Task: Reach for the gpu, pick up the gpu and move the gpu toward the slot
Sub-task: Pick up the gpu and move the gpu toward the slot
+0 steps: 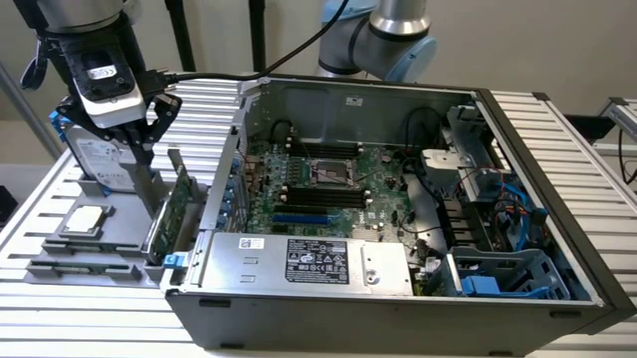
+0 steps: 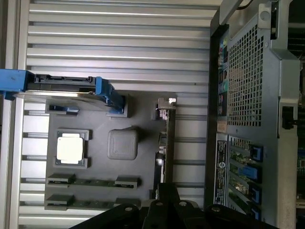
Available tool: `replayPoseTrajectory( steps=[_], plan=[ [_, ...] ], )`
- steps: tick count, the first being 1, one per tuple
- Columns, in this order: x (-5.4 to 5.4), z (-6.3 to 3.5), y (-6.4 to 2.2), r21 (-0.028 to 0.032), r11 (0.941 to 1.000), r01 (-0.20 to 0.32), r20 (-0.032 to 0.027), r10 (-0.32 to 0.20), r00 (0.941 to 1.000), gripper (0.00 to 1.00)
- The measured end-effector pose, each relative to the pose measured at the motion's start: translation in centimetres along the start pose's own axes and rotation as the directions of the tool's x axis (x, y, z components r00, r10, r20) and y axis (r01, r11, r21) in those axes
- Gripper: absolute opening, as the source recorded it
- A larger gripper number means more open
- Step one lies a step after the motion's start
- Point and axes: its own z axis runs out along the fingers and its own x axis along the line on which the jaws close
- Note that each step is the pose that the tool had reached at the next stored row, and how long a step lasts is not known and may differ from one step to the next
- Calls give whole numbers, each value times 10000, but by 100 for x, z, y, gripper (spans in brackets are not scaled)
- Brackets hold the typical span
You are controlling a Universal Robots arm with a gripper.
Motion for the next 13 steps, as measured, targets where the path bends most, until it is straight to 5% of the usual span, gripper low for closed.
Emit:
replayPoseTrajectory(
  steps=[11, 13],
  plan=[
    [96, 24, 31, 1, 10000, -31, 2, 31, 10000, 11],
    [110, 31, 32, 4, 9999, -129, 4, 129, 9999, 18]
  ],
)
